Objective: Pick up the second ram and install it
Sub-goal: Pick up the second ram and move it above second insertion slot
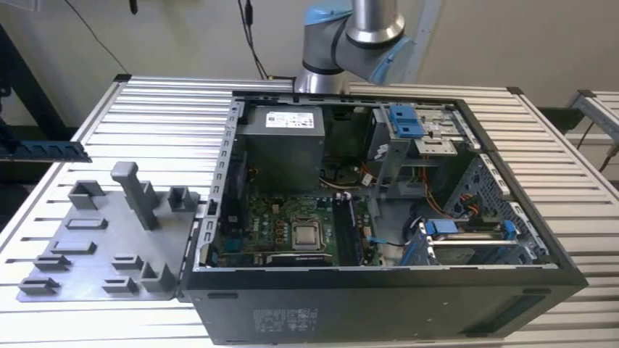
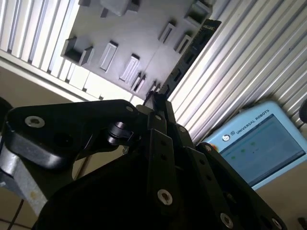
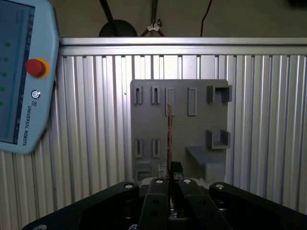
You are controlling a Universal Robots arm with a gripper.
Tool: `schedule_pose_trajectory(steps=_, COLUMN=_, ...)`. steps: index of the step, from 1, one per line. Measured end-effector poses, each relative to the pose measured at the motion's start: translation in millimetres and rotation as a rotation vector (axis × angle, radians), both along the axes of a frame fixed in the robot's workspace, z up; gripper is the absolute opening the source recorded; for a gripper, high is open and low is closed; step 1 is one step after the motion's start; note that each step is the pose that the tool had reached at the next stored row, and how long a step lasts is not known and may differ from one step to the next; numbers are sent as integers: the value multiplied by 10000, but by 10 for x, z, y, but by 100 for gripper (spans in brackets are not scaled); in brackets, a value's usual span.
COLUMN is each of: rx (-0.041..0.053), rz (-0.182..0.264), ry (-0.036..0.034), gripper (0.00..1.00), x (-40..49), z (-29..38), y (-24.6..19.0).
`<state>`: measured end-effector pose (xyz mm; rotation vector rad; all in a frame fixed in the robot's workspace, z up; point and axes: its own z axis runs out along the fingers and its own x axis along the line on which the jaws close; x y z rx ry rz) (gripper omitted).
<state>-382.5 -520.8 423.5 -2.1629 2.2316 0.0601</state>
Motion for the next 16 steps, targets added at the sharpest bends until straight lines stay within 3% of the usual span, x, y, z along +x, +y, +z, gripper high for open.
schedule_pose_trajectory(steps=16, rx=1, rz=0, ry=4, gripper=14, x=332, z=-1, y=0)
